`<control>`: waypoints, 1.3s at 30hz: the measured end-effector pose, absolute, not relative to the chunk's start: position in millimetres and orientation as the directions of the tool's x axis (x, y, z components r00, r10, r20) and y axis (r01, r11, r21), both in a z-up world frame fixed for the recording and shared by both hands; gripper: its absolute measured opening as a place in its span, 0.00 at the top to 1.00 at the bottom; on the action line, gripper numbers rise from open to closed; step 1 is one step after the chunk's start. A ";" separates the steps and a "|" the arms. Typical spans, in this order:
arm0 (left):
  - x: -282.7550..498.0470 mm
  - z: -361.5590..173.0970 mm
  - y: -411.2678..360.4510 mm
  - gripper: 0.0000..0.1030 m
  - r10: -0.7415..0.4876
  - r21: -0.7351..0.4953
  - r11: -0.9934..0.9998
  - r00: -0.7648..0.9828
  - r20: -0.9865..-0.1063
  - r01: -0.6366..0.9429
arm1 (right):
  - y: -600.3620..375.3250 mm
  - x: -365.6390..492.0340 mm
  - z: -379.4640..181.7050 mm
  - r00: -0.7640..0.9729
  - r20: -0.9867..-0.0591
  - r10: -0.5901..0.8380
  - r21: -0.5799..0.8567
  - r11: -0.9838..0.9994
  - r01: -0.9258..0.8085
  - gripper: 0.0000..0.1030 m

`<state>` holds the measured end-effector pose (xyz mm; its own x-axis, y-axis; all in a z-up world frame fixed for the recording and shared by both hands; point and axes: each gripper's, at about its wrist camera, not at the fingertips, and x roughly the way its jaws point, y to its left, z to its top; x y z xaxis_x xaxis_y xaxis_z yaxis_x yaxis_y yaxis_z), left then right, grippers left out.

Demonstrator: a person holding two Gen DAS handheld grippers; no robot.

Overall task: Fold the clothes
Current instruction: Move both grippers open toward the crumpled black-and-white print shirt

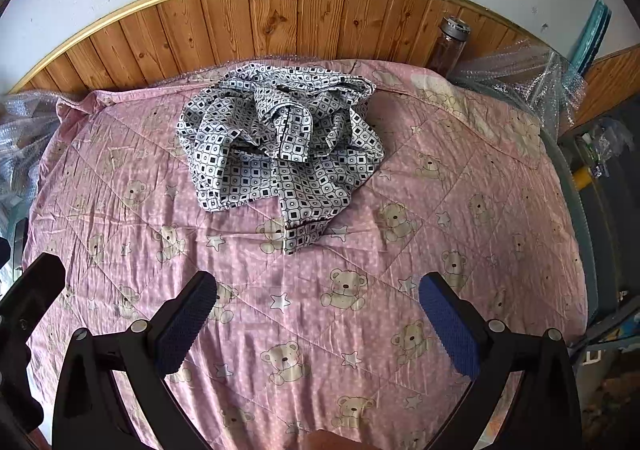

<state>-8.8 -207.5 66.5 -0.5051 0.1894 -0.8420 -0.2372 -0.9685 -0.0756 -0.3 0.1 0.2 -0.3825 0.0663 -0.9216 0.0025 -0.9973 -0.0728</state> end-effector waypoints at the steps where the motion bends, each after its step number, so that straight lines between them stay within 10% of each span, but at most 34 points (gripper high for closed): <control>1: -8.7 66.1 -206.1 0.01 0.183 -0.067 -0.969 -0.505 -0.844 -0.238 | 0.5 -1.6 0.9 -0.393 -0.917 0.065 -0.073 -0.997 0.005 0.01; 33: -10.7 53.0 -225.0 0.01 0.188 -0.089 -0.973 -0.511 -0.839 -0.211 | 4.0 6.3 10.0 -0.473 -0.881 0.005 -0.038 -0.997 0.060 0.17; 37: -10.2 55.8 -226.8 0.05 0.206 -0.102 -0.969 -0.511 -0.834 -0.224 | -3.2 8.4 10.4 -0.481 -0.877 0.001 -0.048 -0.995 0.085 0.39; 39: -8.2 59.5 -226.4 0.27 0.211 -0.100 -0.967 -0.515 -0.831 -0.234 | -6.2 9.0 9.2 -0.477 -0.879 -0.008 -0.044 -0.994 0.098 0.58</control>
<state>-8.2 -226.4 59.5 -0.5155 0.2109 -0.8305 -0.2342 -0.9670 -0.1002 9.0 -6.2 9.2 -0.4774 -0.0081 -0.8787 0.0977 -0.9943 -0.0439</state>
